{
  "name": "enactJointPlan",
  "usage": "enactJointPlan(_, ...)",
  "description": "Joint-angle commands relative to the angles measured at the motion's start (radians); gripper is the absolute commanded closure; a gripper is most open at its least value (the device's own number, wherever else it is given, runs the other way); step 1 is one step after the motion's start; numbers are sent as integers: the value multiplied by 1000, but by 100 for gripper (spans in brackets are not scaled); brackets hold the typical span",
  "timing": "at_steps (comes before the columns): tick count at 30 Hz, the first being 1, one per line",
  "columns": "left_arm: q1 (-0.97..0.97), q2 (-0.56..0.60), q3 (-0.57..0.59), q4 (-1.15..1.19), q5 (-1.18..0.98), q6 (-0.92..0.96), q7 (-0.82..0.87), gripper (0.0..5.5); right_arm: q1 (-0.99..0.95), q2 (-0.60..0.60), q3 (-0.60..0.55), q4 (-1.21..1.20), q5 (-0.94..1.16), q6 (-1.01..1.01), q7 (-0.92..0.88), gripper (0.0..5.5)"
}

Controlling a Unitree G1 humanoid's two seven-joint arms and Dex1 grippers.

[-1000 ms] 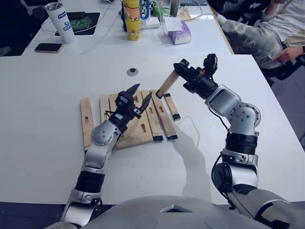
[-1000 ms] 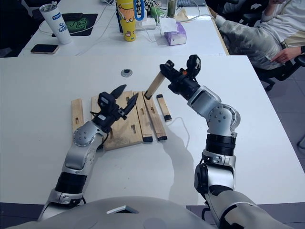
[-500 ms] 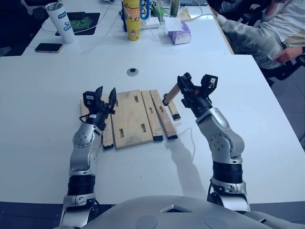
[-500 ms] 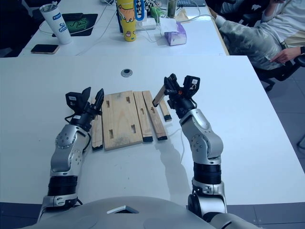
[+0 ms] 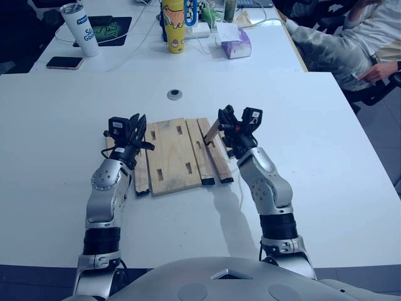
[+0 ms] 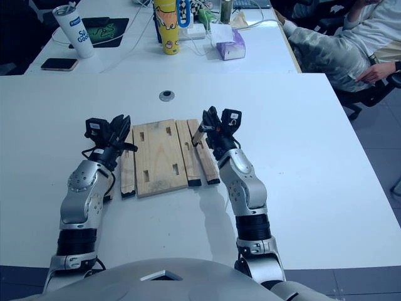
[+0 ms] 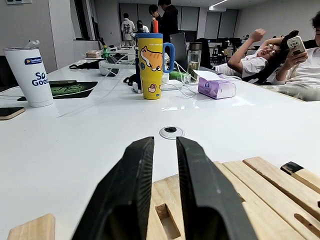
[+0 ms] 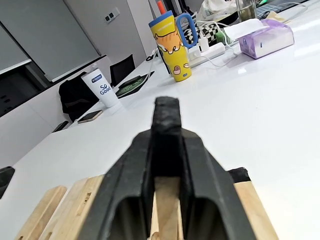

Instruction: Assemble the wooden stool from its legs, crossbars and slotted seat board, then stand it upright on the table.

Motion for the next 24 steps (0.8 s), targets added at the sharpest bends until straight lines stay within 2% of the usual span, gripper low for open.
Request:
enactJointPlan(1, -8, 6, 1, -7, 7, 11, 1, 468, -17, 95, 17, 25, 7, -50, 15, 506)
enactJointPlan(14, -26, 20, -3, 3, 8, 20, -19, 468, -20, 121, 24, 147, 94, -57, 50, 506)
enactJointPlan(24, -16, 16, -8, -9, 12, 19, -16, 468, 9, 38, 73, 134, -80, -135, -56, 506)
